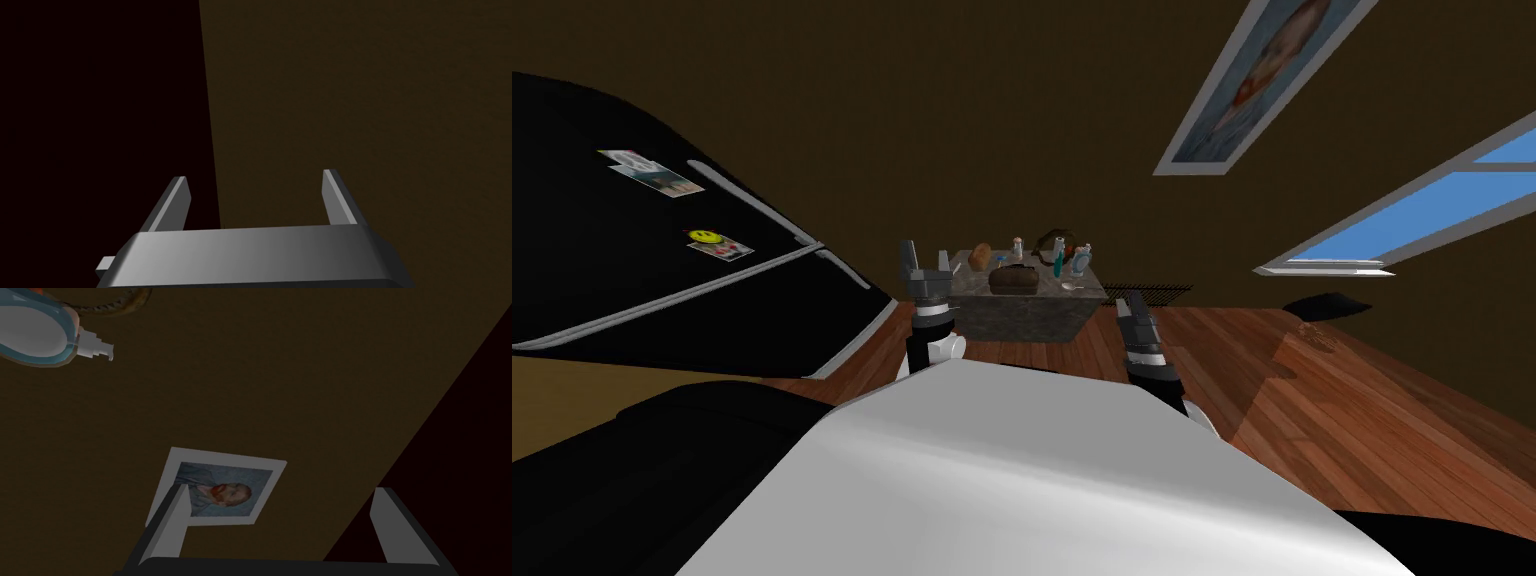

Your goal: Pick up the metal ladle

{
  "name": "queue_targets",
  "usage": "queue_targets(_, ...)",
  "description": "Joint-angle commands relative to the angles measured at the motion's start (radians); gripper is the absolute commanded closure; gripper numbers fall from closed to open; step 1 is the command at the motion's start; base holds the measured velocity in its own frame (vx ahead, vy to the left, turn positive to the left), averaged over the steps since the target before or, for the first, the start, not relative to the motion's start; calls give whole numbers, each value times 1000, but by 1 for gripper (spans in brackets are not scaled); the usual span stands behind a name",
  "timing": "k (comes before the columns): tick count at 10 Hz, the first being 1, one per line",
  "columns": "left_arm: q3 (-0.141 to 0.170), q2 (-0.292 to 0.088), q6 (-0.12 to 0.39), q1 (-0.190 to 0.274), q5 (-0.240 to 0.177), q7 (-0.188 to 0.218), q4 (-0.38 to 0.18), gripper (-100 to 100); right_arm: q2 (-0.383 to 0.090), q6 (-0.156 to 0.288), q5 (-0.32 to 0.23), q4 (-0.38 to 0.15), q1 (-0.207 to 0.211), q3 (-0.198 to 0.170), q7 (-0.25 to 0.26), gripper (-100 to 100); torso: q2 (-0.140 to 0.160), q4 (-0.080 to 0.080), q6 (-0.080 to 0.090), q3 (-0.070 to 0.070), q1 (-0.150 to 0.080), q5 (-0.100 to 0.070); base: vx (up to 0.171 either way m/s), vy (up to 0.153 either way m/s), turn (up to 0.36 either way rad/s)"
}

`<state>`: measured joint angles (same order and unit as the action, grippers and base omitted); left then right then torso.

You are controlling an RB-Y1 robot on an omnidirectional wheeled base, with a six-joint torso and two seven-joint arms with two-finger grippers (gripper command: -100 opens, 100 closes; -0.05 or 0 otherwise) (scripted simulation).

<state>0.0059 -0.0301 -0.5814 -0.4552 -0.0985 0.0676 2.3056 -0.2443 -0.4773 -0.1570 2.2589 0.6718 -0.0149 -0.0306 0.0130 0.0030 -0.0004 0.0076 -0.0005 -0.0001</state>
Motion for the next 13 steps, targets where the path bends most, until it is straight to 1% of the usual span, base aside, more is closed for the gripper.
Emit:
queue_targets(1,0,0,0,0,0,0,0,0,-28,-3,-10,-14,4,9,3,-100,0,0,0,0,0,0,-129,13,86)
queue_targets(2,0,0,0,0,0,0,0,0,-61,-14,-31,-33,29,19,9,-100,-3,0,1,-2,-1,0,-104,15,139)
queue_targets(4,0,0,0,0,0,0,0,0,-122,-37,-80,-81,82,44,24,-100,-4,-1,0,-2,0,0,-132,36,437)
queue_targets(5,0,0,0,0,0,0,0,0,-130,-37,-80,-81,82,44,24,-100,-4,-1,0,-2,1,0,-85,29,37)
queue_targets(6,0,0,0,0,0,0,0,0,-164,-49,-108,-109,109,59,32,-100,-6,-1,1,-3,0,0,-67,26,191)
queue_targets(8,0,0,0,0,0,0,0,0,-223,-70,-169,-171,165,94,50,-100,-7,-2,0,-4,-1,0,-88,29,451)
queue_targets(9,0,0,0,0,0,0,0,0,-233,-70,-169,-172,165,94,50,-100,-7,-1,0,-4,-1,0,-53,33,141)
queue_targets(10,0,0,0,-1,0,0,0,0,-267,-80,-202,-204,193,115,60,-100,-9,-2,1,-5,-1,0,-44,38,250)
queue_targets(11,0,0,0,0,0,0,0,0,-298,-89,-236,-237,221,137,69,-100,-10,-2,0,-5,-1,0,-44,45,468)
queue_targets(12,0,0,0,0,0,0,0,0,-302,-89,-236,-245,221,137,69,-100,-10,-2,0,-6,-1,0,-27,25,183)
queue_targets(13,0,0,0,-1,0,0,0,0,-338,-98,-271,-279,249,160,80,-100,-11,-2,1,-6,-2,0,-23,31,337)
